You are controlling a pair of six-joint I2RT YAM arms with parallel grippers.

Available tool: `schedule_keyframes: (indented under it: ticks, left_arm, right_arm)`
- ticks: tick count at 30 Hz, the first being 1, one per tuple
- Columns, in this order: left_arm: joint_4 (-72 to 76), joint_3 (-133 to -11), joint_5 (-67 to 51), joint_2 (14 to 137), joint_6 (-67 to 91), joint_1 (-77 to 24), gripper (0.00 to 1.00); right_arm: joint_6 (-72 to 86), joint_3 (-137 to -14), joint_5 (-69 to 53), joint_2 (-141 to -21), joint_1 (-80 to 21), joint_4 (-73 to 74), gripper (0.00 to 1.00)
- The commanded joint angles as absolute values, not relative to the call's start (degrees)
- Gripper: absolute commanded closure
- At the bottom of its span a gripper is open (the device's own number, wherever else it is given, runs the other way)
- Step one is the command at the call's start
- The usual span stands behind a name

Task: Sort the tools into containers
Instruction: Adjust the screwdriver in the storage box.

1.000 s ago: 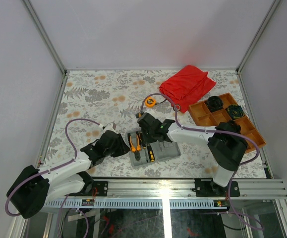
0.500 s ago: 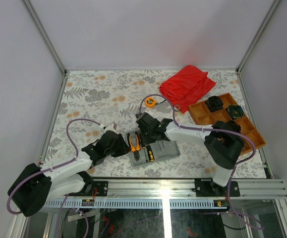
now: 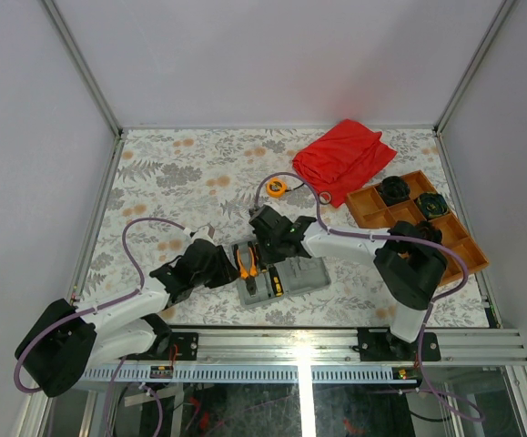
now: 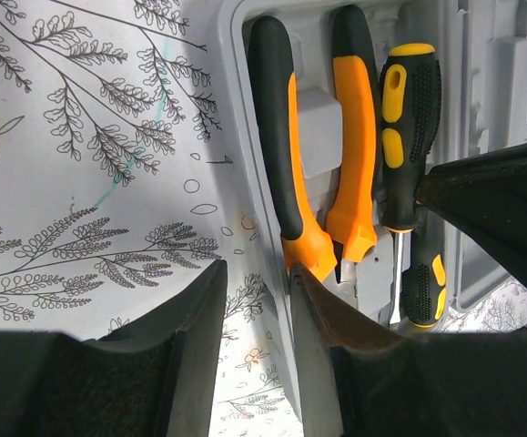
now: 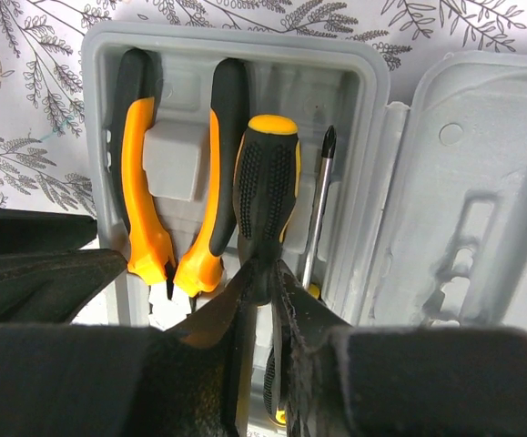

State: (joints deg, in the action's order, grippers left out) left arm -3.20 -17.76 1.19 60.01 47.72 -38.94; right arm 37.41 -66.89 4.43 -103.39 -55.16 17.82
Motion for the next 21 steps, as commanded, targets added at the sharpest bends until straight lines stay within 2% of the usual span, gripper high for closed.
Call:
schedule_keyframes:
  ticks: [1, 7, 21]
  left_arm:
    - [-1.1, -17.4, 1.5, 60.6, 46.8, -38.8, 0.68]
    - [-1.5, -17.5, 1.8, 60.2, 47.0, -38.8, 0.68]
    - [-1.4, -17.4, 1.3, 60.2, 47.0, -38.8, 0.69]
  right_arm:
    - [36.7, -65.1, 5.9, -99.4, -55.1, 17.1, 0.82]
    - [37.0, -64.1, 6.1, -95.6, -55.1, 15.3, 0.81]
    - [36.2, -68.2, 2.6, -103.1, -55.1, 16.0, 0.78]
